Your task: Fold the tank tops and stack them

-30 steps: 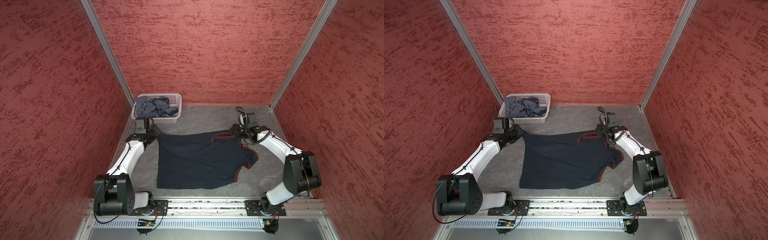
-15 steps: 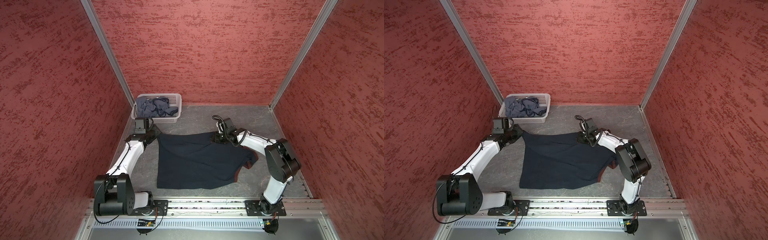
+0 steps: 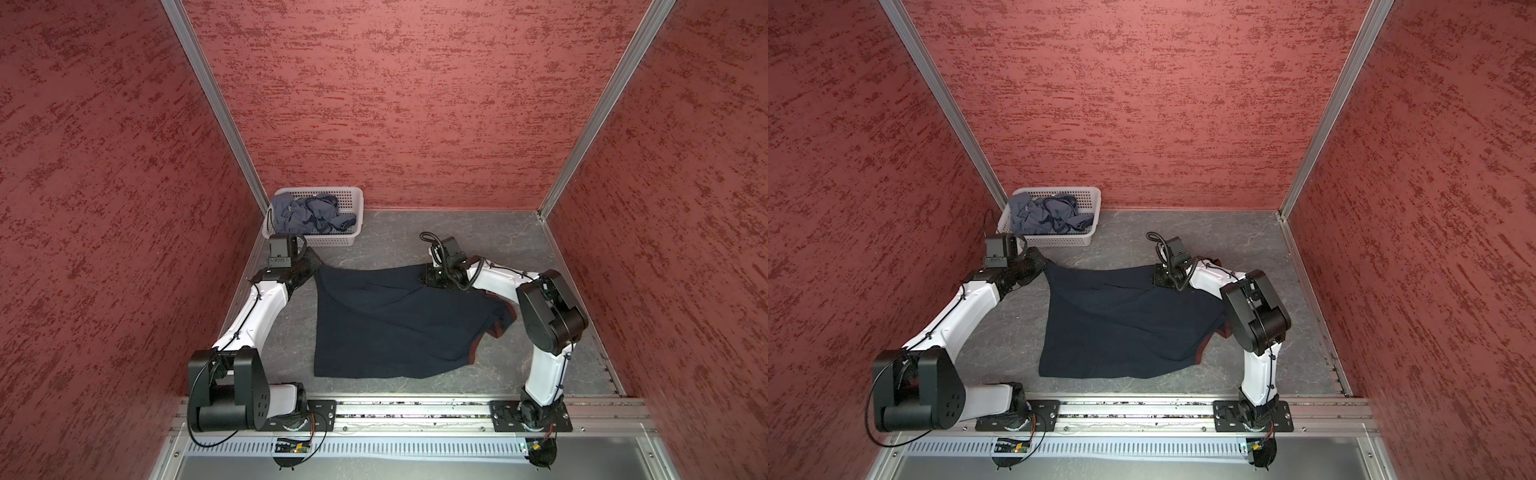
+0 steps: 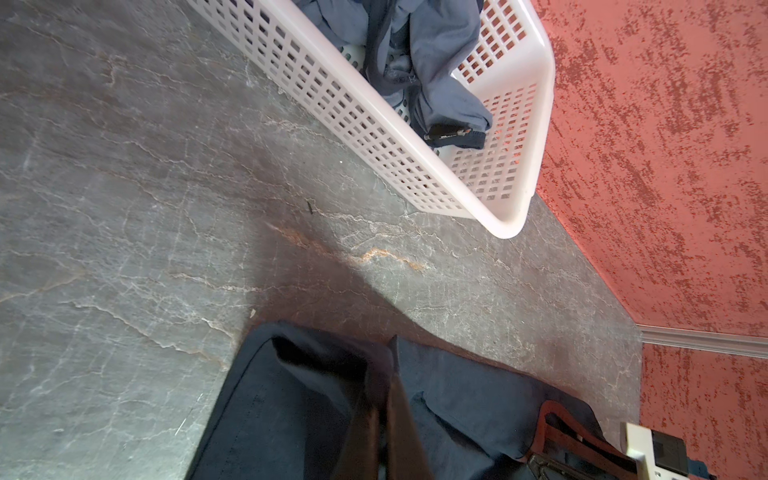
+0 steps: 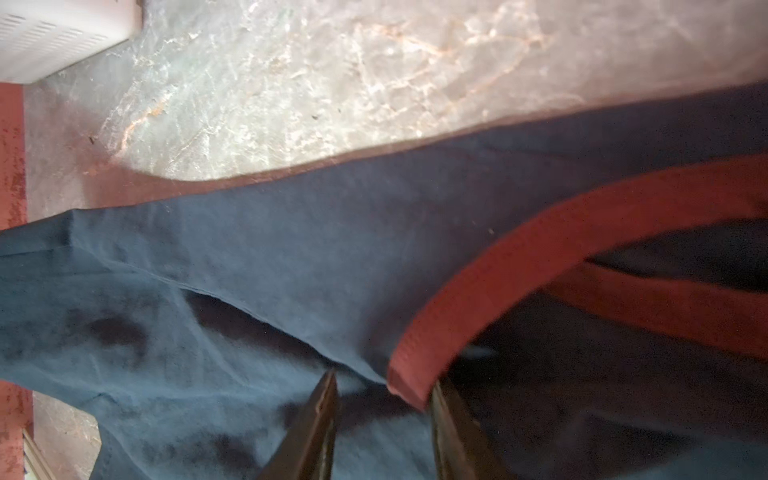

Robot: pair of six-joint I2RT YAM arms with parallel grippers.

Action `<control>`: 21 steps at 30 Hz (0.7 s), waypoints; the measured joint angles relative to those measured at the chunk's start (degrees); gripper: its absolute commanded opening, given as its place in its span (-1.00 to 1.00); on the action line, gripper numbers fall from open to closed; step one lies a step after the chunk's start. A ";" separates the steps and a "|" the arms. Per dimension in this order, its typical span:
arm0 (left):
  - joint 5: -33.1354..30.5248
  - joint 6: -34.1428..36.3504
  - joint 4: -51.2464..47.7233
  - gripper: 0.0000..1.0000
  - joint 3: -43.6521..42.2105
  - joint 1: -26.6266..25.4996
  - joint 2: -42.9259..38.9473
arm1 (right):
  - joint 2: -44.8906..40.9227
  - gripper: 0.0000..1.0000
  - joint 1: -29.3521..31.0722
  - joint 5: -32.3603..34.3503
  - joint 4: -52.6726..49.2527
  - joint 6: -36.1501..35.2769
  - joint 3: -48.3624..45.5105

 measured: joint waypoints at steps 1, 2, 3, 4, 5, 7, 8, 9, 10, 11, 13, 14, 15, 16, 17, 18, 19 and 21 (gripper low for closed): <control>0.09 0.00 0.09 -1.00 0.00 0.00 0.00 | 0.48 -0.38 0.00 0.02 -0.11 0.00 0.66; 0.22 0.00 0.13 -1.00 0.00 0.00 0.00 | 0.83 -0.40 0.00 0.09 -0.11 -0.02 1.09; 0.42 0.00 0.22 -1.00 -0.02 0.00 0.00 | 1.20 -0.43 0.00 0.20 -0.20 -0.04 1.57; 0.55 0.00 0.24 -1.00 -0.02 0.00 0.00 | 1.36 -0.46 0.02 0.44 -0.20 -0.15 1.79; 0.63 0.00 0.24 -1.00 -0.02 0.00 0.00 | 1.36 -0.49 0.02 0.66 -0.35 -0.22 1.88; 0.74 0.00 0.26 -1.00 -0.02 0.00 0.00 | 1.36 -0.61 0.02 1.01 -0.44 -0.42 1.95; 0.76 0.02 0.26 -1.00 -0.02 0.00 0.00 | 1.36 -0.67 0.02 1.11 -0.46 -0.44 1.97; 0.83 0.02 0.28 -1.00 -0.02 0.00 0.00 | 1.36 -0.74 0.02 1.16 -0.48 -0.55 1.97; 0.90 0.00 0.31 -1.00 -0.02 0.00 -0.02 | 1.36 -0.79 0.02 1.18 -0.46 -0.63 1.97; 0.94 0.00 0.33 -1.00 -0.02 0.00 -0.02 | 1.36 -0.84 0.02 1.18 -0.44 -0.70 1.97; 1.09 0.02 0.39 -1.00 -0.09 0.00 -0.42 | 1.25 -0.95 0.02 1.27 -0.46 -0.83 1.95; 1.14 0.04 0.39 -1.00 -0.17 0.00 -0.85 | 0.96 -1.00 0.02 1.44 -0.48 -0.87 1.90; 1.25 0.13 0.39 -1.00 -0.26 0.00 -1.53 | 0.33 -1.00 0.02 1.84 -0.55 -0.90 1.70; 1.33 0.28 0.39 -1.00 -0.37 0.00 -2.43 | -0.94 -1.00 0.04 2.64 -0.76 -0.96 1.27; 1.40 0.50 0.39 -1.00 -0.39 0.00 -3.39 | -2.23 -1.00 0.07 3.30 -1.05 -1.07 0.87; 1.51 0.70 0.42 -1.00 -0.42 0.00 -4.55 | -4.39 -1.00 0.07 4.26 -1.36 -1.20 0.24; 1.60 0.96 0.44 -1.00 -0.46 0.00 -6.12 | -7.10 -1.00 0.07 5.31 -1.84 -1.42 -0.42; 1.88 1.31 0.52 -1.00 -0.70 -0.02 -9.18 | -13.22 -1.00 0.07 7.61 -2.51 -1.92 -1.53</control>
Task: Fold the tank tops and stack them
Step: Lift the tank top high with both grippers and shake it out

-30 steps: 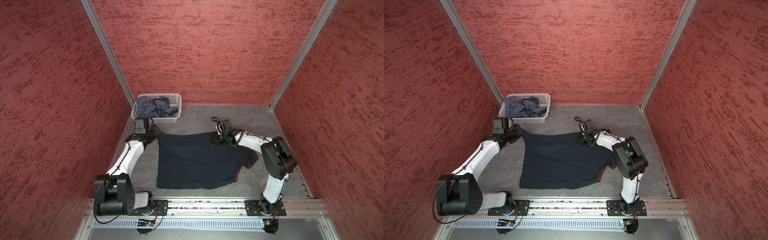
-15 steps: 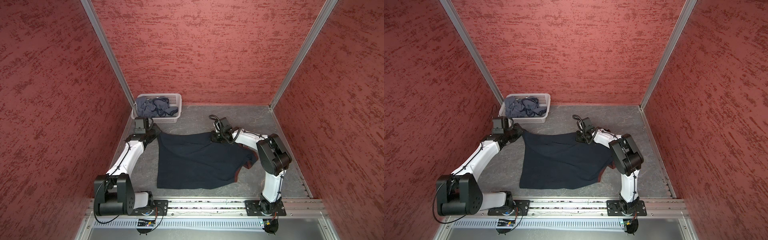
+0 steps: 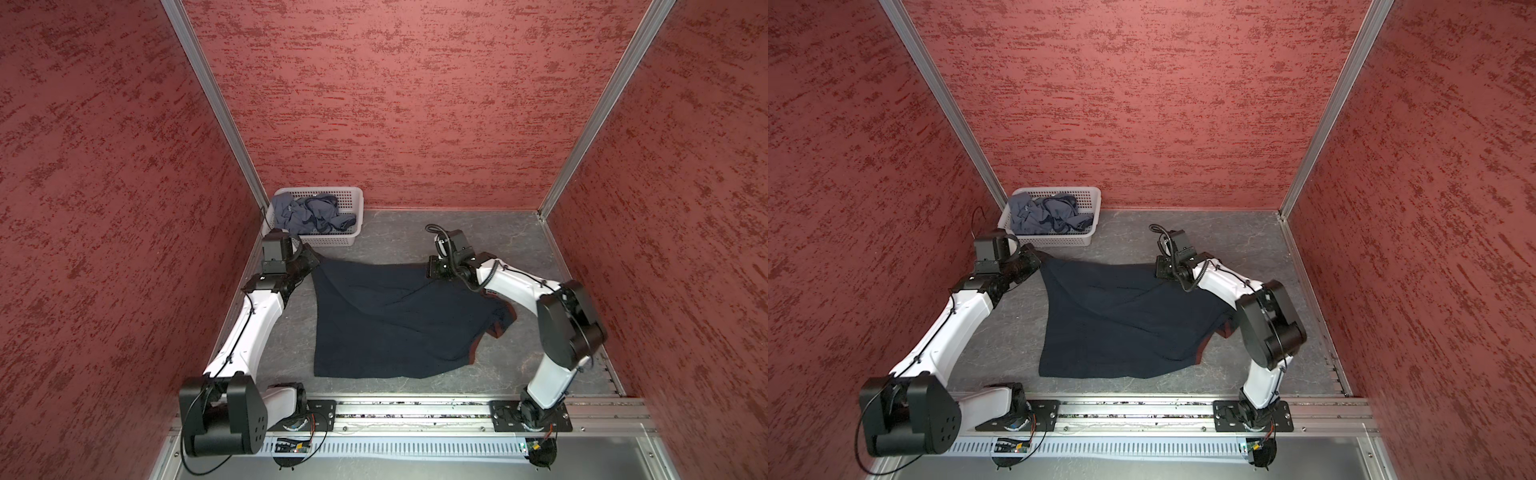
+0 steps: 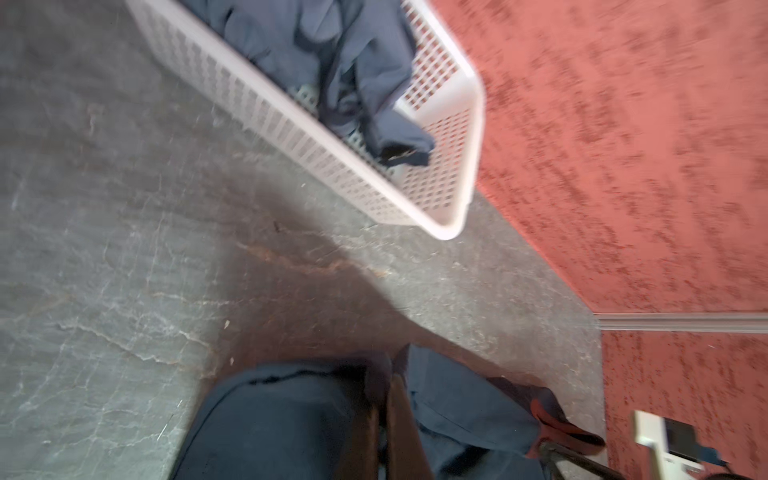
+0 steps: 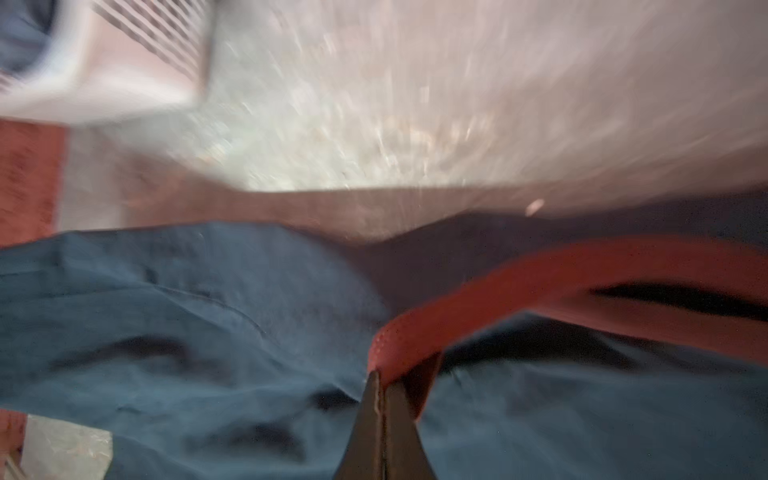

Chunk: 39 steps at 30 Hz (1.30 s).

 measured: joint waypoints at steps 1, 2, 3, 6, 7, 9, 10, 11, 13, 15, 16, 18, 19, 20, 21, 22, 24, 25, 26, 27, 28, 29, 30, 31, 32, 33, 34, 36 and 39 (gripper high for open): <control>0.13 0.20 0.11 -1.00 -0.22 0.00 -1.79 | -3.69 -1.00 0.00 1.25 -0.31 -0.31 -0.55; 0.20 0.37 0.20 -1.00 -0.42 0.00 -3.37 | -6.80 -1.00 -0.02 2.43 -0.59 -0.61 -0.81; 0.33 0.57 0.31 -1.00 -0.63 0.00 -5.29 | -10.73 -1.00 -0.11 3.67 -0.87 -0.98 -1.14; 1.20 0.98 0.35 -1.00 -0.81 -0.04 -10.45 | -20.72 -1.00 -0.31 6.86 -2.27 -2.14 -1.44; 1.66 1.16 0.37 -1.00 -0.81 -0.04 -11.91 | -23.56 -1.00 -0.44 7.67 -2.75 -2.58 -1.44; 2.82 1.57 0.15 -1.00 -0.37 -0.11 -15.56 | -29.38 -1.00 -0.50 9.11 -4.24 -3.41 -1.38; 3.39 1.79 -0.02 -1.00 0.15 -0.11 -16.98 | -31.78 -1.00 -0.50 9.57 -4.94 -3.78 -1.31; 4.15 2.16 -0.20 -1.00 1.18 -0.13 -18.71 | -34.27 -1.00 -0.50 10.12 -5.92 -4.17 -1.05; 5.64 2.67 -0.35 -1.00 3.65 -0.15 -21.79 | -38.53 -1.00 -0.50 10.78 -7.89 -5.11 -0.02; 7.21 3.45 -0.46 -1.00 6.86 -0.15 -25.16 | -42.18 -1.00 -0.50 11.10 -9.86 -6.25 2.05; 7.91 3.76 -0.39 -1.00 8.26 -0.15 -26.69 | -43.39 -1.00 -0.50 11.15 -10.75 -6.71 3.19; 9.38 4.39 -0.11 -1.00 11.15 -0.15 -29.77 | -46.05 -1.00 -0.50 11.19 -12.68 -7.69 6.45; 9.99 4.74 -0.04 -1.00 12.17 -0.17 -30.97 | -46.93 -1.00 -0.50 11.15 -13.44 -8.09 7.82; 10.97 5.03 0.15 -1.00 13.49 -0.17 -32.46 | -47.93 -1.00 -0.50 11.13 -14.32 -8.50 9.53; 11.91 5.18 0.37 -1.00 14.51 -0.17 -33.48 | -48.89 -1.00 -0.50 11.13 -14.93 -8.87 11.15; 12.87 5.31 0.76 -1.00 15.28 -0.17 -34.23 | -49.46 -1.00 -0.50 11.13 -15.34 -9.07 12.33; 14.91 5.64 1.42 -1.00 16.28 -0.22 -34.77 | -50.86 -1.00 -0.50 11.21 -16.50 -9.51 14.62; 15.56 5.84 1.25 -1.00 16.59 -0.22 -34.56 | -51.32 -1.00 -0.50 11.37 -17.00 -9.70 15.56; 15.96 6.25 0.26 -1.00 17.16 -0.24 -33.73 | -51.52 -1.00 -0.50 11.72 -17.44 -9.88 16.41; 16.11 6.71 -1.01 -1.00 17.94 -0.26 -32.54 | -51.49 -1.00 -0.50 12.22 -17.77 -10.03 16.94; 16.44 7.32 -2.67 -1.00 19.19 -0.28 -30.38 | -51.19 -1.00 -0.50 13.07 -18.18 -10.14 17.31; 16.85 7.89 -4.57 -1.00 20.52 -0.28 -27.65 | -50.69 -1.00 -0.50 13.70 -18.56 -10.21 17.35; 17.11 8.44 -6.01 -1.00 21.53 -0.28 -25.11 | -49.88 -1.00 -0.50 14.29 -19.08 -10.32 17.33; 17.38 8.90 -7.87 -1.00 22.51 -0.39 -21.51 | -48.78 -1.00 -0.50 14.84 -19.52 -10.34 17.07; 17.44 9.27 -9.81 -1.00 23.15 -0.61 -17.94 | -47.45 -1.00 -0.50 15.47 -19.78 -10.32 16.46; 17.22 9.70 -11.67 -1.00 23.47 -0.85 -14.71 | -46.36 -1.00 -0.50 15.93 -19.98 -10.32 15.78; 16.90 10.12 -14.01 -1.00 23.78 -1.29 -11.23 | -44.92 -1.00 -0.50 16.76 -20.46 -10.32 14.86; 15.34 11.15 -18.01 -1.00 23.76 -2.34 -5.01 | -42.53 -1.00 -0.50 18.47 -21.68 -10.34 13.53; 13.70 12.50 -22.27 -1.00 21.11 -4.33 -1.40 | -40.00 -1.00 -0.50 19.78 -22.99 -10.80 11.91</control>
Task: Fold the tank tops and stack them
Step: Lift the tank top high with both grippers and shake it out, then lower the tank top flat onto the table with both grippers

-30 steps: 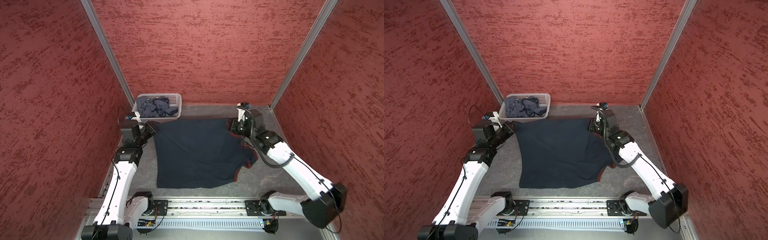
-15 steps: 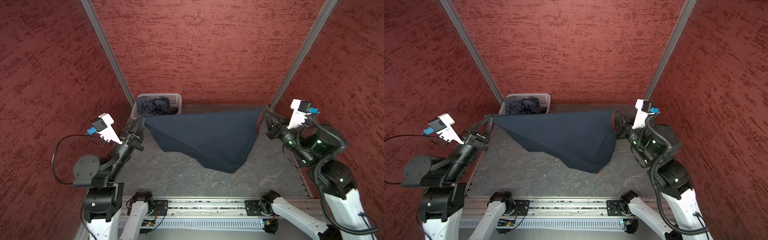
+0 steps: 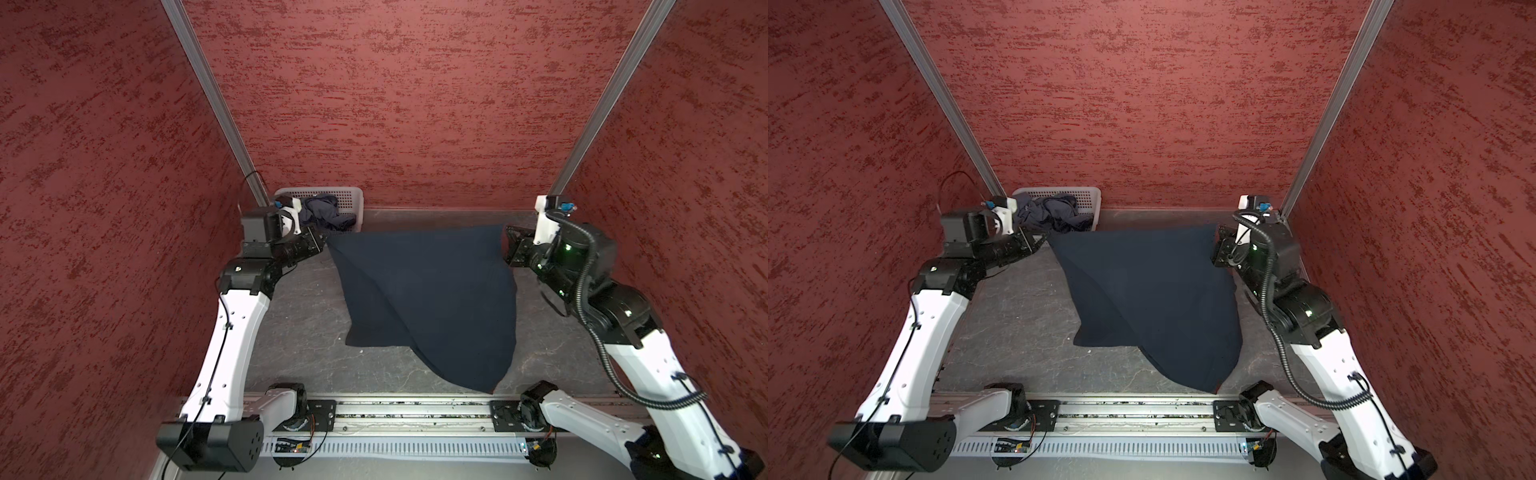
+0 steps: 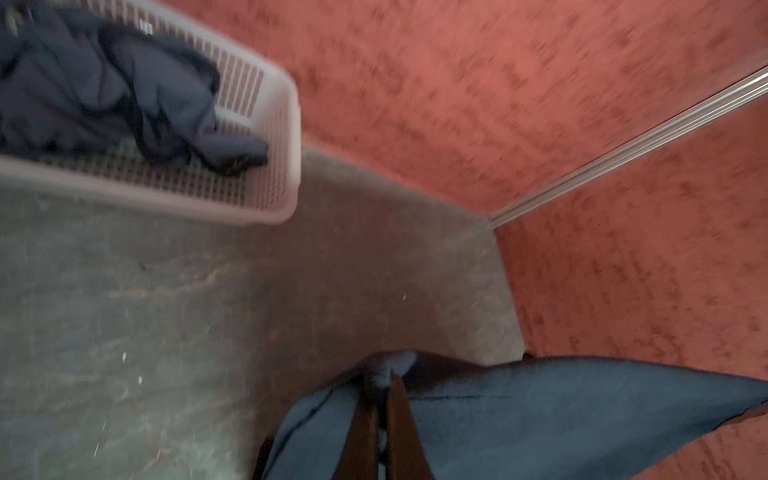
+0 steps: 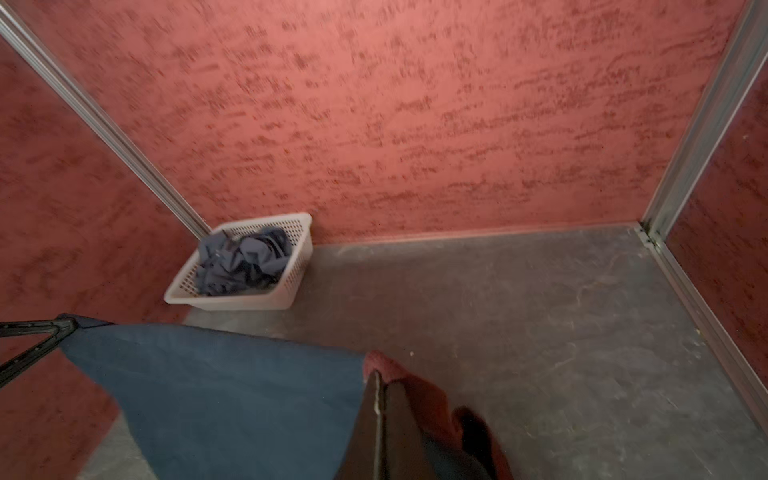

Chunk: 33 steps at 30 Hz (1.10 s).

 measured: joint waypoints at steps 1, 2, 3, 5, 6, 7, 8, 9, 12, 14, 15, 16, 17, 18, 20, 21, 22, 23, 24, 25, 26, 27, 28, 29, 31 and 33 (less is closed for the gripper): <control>-0.04 0.24 -0.70 -1.00 -1.03 -0.48 -0.94 | -0.04 -1.00 -0.02 0.00 -0.59 -0.24 -0.15; 0.15 0.39 -0.48 -1.00 -2.21 -0.81 -3.19 | -0.63 -1.00 0.00 -0.11 -0.74 -0.70 -0.15; 0.57 0.39 0.04 -1.00 -3.08 -0.98 -5.55 | -1.36 -1.00 -0.02 -0.31 -0.63 -0.94 -0.13; 2.03 0.35 3.54 -1.00 -5.35 -1.01 -13.77 | -3.91 -1.00 -0.02 -0.94 -0.59 -1.51 0.13; 2.58 0.33 5.31 -1.00 -5.97 -1.01 -17.16 | -5.20 -1.00 -0.02 -1.40 -0.55 -1.70 0.33; 3.30 0.33 7.72 -1.00 -6.67 -1.01 -21.20 | -6.69 -1.00 -0.02 -2.10 -0.39 -1.88 0.55; 3.74 0.33 9.62 -1.00 -7.13 -1.01 -24.26 | -8.02 -1.00 -0.02 -3.04 -0.31 -2.01 0.79; 4.35 0.35 11.52 -1.00 -7.43 -1.01 -27.47 | -9.60 -1.00 -0.02 -4.20 -0.26 -2.19 1.22; 5.49 0.33 15.93 -1.00 -7.41 -1.01 -33.38 | -12.92 -1.00 -0.02 -7.28 -0.44 -2.49 2.86; 6.32 0.31 17.53 -1.00 -7.21 -1.01 -35.04 | -14.67 -1.00 -0.02 -8.92 -0.74 -2.58 4.94; 6.73 0.26 17.97 -1.00 -7.04 -1.01 -35.50 | -15.28 -1.00 -0.02 -9.57 -0.83 -2.58 6.19; 7.06 0.17 18.34 -1.00 -6.78 -1.01 -35.76 | -15.74 -1.00 -0.02 -10.01 -0.81 -2.60 7.43; 7.30 0.13 18.53 -1.00 -6.43 -1.01 -35.87 | -16.00 -1.00 -0.02 -10.40 -0.79 -2.60 8.50; 7.48 0.11 18.84 -1.00 -5.86 -1.03 -35.89 | -16.11 -1.00 -0.02 -10.78 -0.72 -2.60 9.46; 7.58 0.09 19.34 -1.00 -4.94 -1.03 -35.91 | -15.96 -1.00 -0.02 -10.80 -0.66 -2.60 10.84; 7.43 0.04 19.76 -1.00 -4.55 -1.03 -35.89 | -15.65 -1.00 -0.02 -10.67 -0.70 -2.60 11.26; 6.93 -0.11 20.15 -1.00 -4.22 -1.03 -35.89 | -15.06 -1.00 -0.02 -10.21 -0.76 -2.58 11.67; 6.23 -0.15 20.48 -1.00 -4.07 -1.03 -35.78 | -14.32 -1.00 -0.02 -9.35 -0.79 -2.60 12.04; 5.18 -0.31 20.55 -1.00 -3.78 -1.03 -35.34 | -13.05 -1.00 0.00 -8.07 -0.79 -2.60 12.52; 3.93 -0.37 20.46 -1.00 -3.32 -1.05 -34.51 | -11.69 -1.00 0.00 -6.60 -0.74 -2.71 12.79; 2.82 -0.37 20.24 -1.00 -2.78 -1.09 -33.24 | -10.23 -1.00 0.00 -5.14 -0.63 -2.80 12.83; 1.73 -0.37 20.11 -1.00 -2.14 -1.11 -31.36 | -8.22 -1.00 0.00 -3.37 -0.57 -3.06 12.72; 0.74 -0.37 19.98 -1.00 -1.64 -1.11 -29.00 | -6.12 -1.00 0.00 -1.60 -0.35 -3.39 12.39; -0.07 -0.42 19.87 -1.00 -1.36 -1.14 -26.53 | -4.31 -1.00 0.00 -0.13 -0.02 -3.65 11.91; -1.60 -0.85 19.34 -1.00 -1.20 -1.11 -20.11 | 0.59 -1.00 -0.17 3.15 1.51 -4.22 9.62; -3.19 -1.81 18.21 -1.00 -1.33 -1.11 -12.63 | 5.16 -1.00 -1.20 4.57 3.15 -4.24 6.67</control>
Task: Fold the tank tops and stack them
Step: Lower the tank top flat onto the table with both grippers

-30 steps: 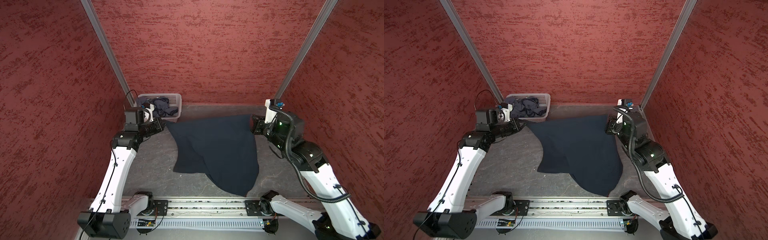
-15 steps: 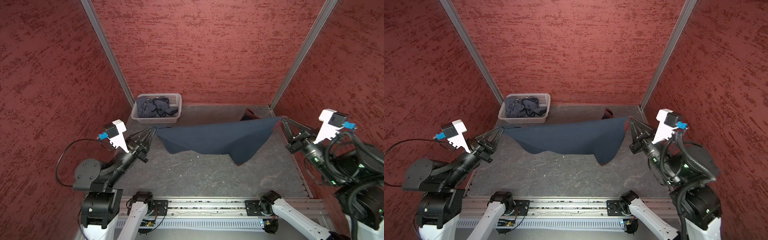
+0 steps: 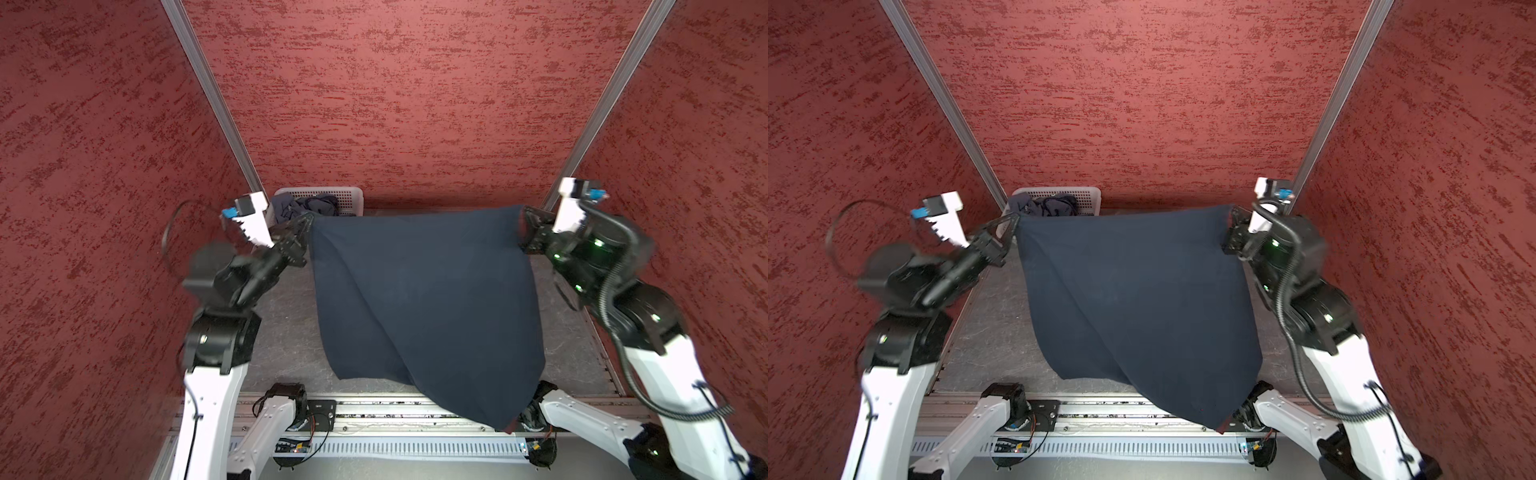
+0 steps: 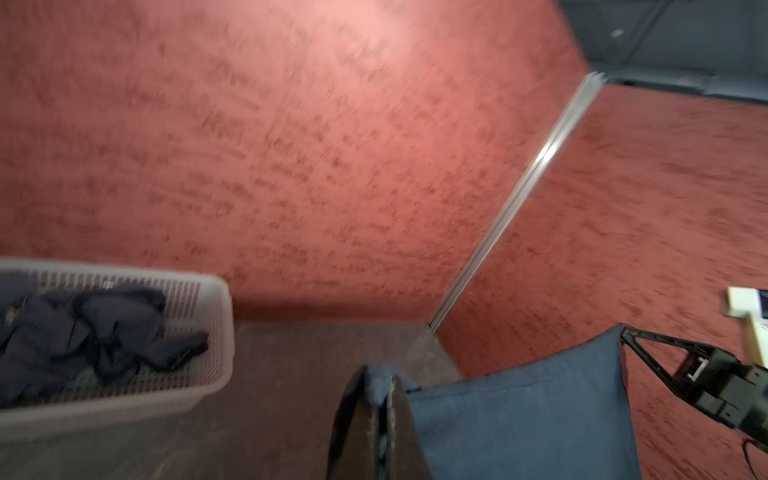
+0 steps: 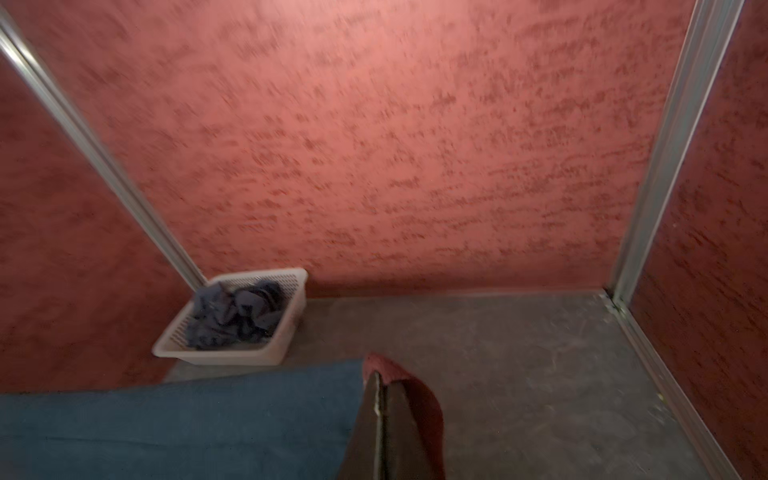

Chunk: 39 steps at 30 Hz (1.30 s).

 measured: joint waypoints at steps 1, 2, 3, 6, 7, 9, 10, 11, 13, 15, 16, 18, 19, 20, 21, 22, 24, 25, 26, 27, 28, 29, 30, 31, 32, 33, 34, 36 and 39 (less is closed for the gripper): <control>-0.79 -0.70 -0.66 -1.00 -0.04 -0.02 3.74 | 2.58 -1.00 -1.01 -0.07 1.01 0.17 -1.70; -1.49 -1.20 -1.07 -1.00 -0.15 -0.02 7.19 | 5.16 -1.00 -2.16 -0.48 2.14 0.50 -3.45; -2.43 -1.97 -1.42 -1.00 -0.55 -0.11 11.23 | 8.28 -1.00 -3.80 -1.51 3.56 1.11 -5.73; -4.63 -3.13 -2.84 -1.00 -1.90 -0.46 21.86 | 16.96 -1.00 -7.30 -5.07 7.41 2.60 -11.15; -5.35 -3.43 -3.32 -1.00 -2.03 -0.61 24.85 | 19.74 -1.00 -7.89 -6.05 8.39 2.89 -12.33; -6.47 -3.89 -3.80 -0.91 -1.90 -0.96 31.04 | 26.34 -1.00 -8.70 -8.50 10.23 3.37 -13.25; -6.84 -3.96 -3.85 -0.91 -1.84 -1.07 33.18 | 28.81 -1.00 -8.79 -9.40 11.10 3.54 -13.22; -7.30 -4.11 -4.17 -0.90 -1.53 -1.18 35.71 | 31.65 -1.00 -8.81 -10.69 12.39 3.69 -13.14; -8.00 -4.50 -4.92 -0.87 -0.44 -1.25 39.74 | 35.85 -1.00 -8.81 -12.26 14.05 4.11 -12.76; -8.68 -4.72 -5.05 -0.80 0.72 -1.27 42.84 | 39.21 -1.00 -8.76 -13.03 14.91 4.35 -11.56; -8.83 -4.76 -5.07 -0.79 1.20 -1.29 43.74 | 40.41 -1.00 -8.81 -13.05 15.17 4.52 -10.82; -8.98 -4.96 -5.05 -0.79 2.29 -1.33 45.03 | 42.34 -0.90 -9.14 -13.16 16.04 4.83 -9.25; -9.01 -4.96 -5.07 -0.78 2.84 -1.42 45.42 | 42.95 -0.75 -9.51 -13.29 16.37 5.11 -8.57; -9.03 -4.96 -5.03 -0.76 3.54 -1.57 45.77 | 43.47 -0.49 -10.10 -13.66 16.85 5.70 -7.87; -9.03 -4.94 -5.03 -0.72 4.26 -1.77 46.18 | 43.98 -0.28 -10.82 -14.05 17.42 5.95 -7.26; -9.01 -4.94 -4.98 -0.67 4.81 -1.92 46.42 | 44.41 -0.13 -11.54 -14.38 17.86 6.01 -6.73; -9.03 -4.96 -4.92 -0.46 5.57 -2.19 46.93 | 45.57 0.07 -12.94 -14.75 18.21 5.95 -5.31; -9.07 -4.81 -4.96 -0.26 5.90 -2.23 47.10 | 46.18 0.11 -13.44 -14.88 18.12 6.16 -4.42; -9.16 -4.85 -4.98 -0.06 6.21 -2.34 47.34 | 46.95 0.15 -14.03 -14.95 18.03 6.03 -3.39; -9.35 -5.05 -5.09 0.09 6.51 -2.47 47.52 | 47.67 0.17 -14.58 -14.99 17.92 6.03 -2.34; -9.66 -4.87 -5.22 0.18 6.75 -2.51 47.63 | 48.00 0.17 -14.88 -15.06 17.90 6.03 -1.79; -10.29 -4.98 -5.51 0.28 7.02 -2.64 47.63 | 48.17 0.17 -15.28 -15.28 17.88 5.99 -1.53; -11.08 -5.09 -5.77 0.35 7.21 -2.75 47.60 | 48.15 0.17 -15.50 -15.54 17.68 6.01 -1.53; -11.76 -5.01 -5.92 0.40 7.26 -2.91 47.41 | 48.13 0.17 -15.65 -15.98 17.57 6.01 -1.53; -12.66 -4.96 -6.01 0.44 7.13 -3.19 47.08 | 48.13 0.17 -15.74 -16.61 17.59 6.01 -1.55; -13.49 -4.90 -5.97 0.46 6.71 -3.52 46.51 | 48.15 0.16 -15.74 -17.31 17.49 6.01 -1.60; -14.34 -4.92 -5.97 0.48 5.88 -3.96 45.48 | 48.15 0.15 -15.74 -18.29 17.40 5.95 -1.68; -15.67 -5.01 -5.66 0.51 3.37 -4.83 42.51 | 48.52 0.13 -15.74 -19.98 17.38 5.73 -1.70; -16.68 -5.60 -5.22 0.52 -2.75 -6.40 35.80 | 50.66 0.12 -15.72 -22.43 17.35 5.25 -1.55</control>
